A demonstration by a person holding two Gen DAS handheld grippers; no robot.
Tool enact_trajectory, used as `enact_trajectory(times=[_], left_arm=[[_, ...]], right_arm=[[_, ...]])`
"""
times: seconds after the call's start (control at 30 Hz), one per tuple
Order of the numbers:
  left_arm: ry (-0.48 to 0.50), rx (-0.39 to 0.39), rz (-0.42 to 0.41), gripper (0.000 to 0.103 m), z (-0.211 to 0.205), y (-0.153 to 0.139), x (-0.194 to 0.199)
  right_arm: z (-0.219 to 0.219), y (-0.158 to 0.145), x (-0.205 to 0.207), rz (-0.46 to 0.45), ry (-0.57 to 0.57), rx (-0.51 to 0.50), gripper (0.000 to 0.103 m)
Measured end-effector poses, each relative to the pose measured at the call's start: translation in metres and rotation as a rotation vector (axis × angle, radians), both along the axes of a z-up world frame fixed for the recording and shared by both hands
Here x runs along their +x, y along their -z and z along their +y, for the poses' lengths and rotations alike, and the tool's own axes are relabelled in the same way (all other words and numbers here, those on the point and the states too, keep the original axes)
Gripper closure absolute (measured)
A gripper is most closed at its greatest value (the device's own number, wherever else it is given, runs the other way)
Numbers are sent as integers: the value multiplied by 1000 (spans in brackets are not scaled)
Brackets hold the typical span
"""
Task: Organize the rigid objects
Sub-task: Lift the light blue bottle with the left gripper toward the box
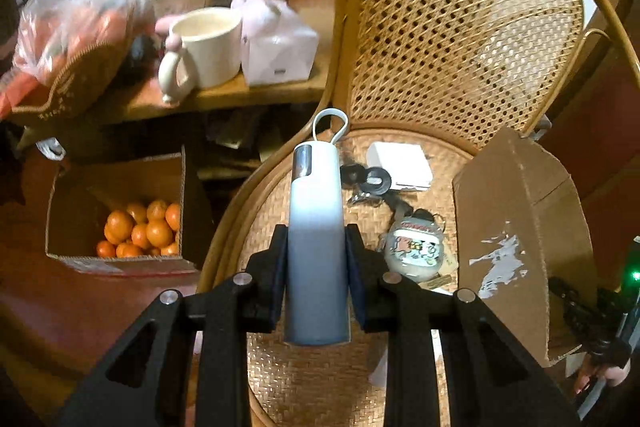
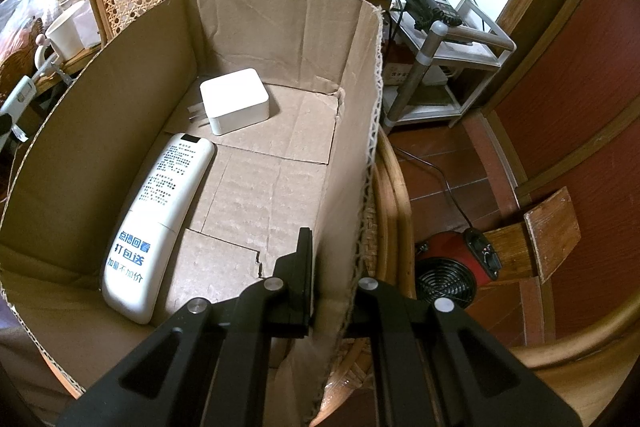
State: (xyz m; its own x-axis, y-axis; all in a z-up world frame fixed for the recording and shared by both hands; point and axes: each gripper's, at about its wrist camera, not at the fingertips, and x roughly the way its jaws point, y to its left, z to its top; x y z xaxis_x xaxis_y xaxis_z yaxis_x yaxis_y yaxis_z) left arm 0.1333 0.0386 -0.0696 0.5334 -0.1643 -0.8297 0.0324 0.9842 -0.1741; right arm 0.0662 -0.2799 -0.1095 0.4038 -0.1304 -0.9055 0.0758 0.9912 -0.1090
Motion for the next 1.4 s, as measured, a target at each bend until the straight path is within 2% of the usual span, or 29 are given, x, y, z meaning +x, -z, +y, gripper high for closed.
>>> enact_trajectory(times=[0.13, 0.37, 0.77, 1.0, 1.4], left_arm=[[12, 45, -55, 77, -9, -13, -7], [25, 107, -91, 77, -25, -23, -15], [57, 114, -155, 77, -53, -41, -25], [68, 156, -207, 77, -80, -52, -33], [186, 154, -276, 77, -137, -65, -54]], right_arm=[[0, 0, 0, 0, 0, 0, 95], [0, 0, 0, 0, 0, 0, 95], [0, 0, 0, 0, 0, 0, 95], [0, 0, 0, 0, -1, -1, 95], [0, 0, 0, 0, 1, 0, 95]])
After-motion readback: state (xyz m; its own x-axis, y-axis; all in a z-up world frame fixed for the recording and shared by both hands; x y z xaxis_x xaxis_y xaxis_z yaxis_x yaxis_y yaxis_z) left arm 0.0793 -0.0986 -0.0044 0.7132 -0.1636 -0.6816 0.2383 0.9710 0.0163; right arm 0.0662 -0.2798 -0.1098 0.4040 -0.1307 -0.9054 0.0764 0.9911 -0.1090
